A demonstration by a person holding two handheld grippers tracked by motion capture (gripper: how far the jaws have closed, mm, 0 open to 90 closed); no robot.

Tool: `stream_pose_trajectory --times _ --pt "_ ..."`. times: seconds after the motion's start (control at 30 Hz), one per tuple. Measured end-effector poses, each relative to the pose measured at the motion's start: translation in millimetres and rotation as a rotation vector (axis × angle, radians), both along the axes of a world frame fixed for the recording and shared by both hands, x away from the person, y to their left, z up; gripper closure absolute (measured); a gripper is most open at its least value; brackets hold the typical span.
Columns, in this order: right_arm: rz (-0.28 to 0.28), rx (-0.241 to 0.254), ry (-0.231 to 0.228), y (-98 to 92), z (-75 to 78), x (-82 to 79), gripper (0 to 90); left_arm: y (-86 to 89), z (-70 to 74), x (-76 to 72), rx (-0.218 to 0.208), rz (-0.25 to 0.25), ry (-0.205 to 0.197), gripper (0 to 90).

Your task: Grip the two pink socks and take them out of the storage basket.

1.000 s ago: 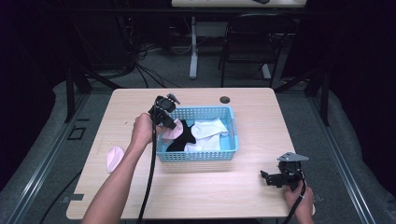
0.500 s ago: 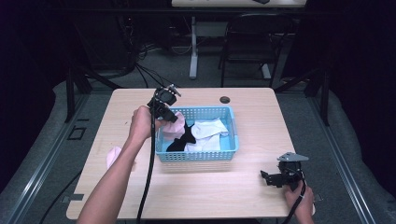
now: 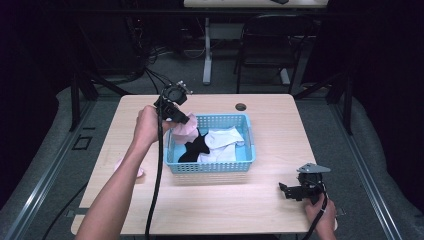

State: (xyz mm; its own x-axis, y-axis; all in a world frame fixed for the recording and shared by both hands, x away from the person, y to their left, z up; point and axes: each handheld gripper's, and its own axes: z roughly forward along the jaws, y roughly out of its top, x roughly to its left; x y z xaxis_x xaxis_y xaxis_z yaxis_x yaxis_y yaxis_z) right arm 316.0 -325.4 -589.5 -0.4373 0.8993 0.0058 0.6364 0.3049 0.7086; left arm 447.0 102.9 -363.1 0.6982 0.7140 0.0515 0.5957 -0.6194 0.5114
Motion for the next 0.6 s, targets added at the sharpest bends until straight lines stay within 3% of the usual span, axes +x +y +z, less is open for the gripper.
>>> stream_pose_trajectory --times 0.6 --pt "0.001 -0.004 0.0 -0.1 0.2 0.0 0.0 28.8 33.8 -15.3 -0.014 0.028 -0.057 83.0"
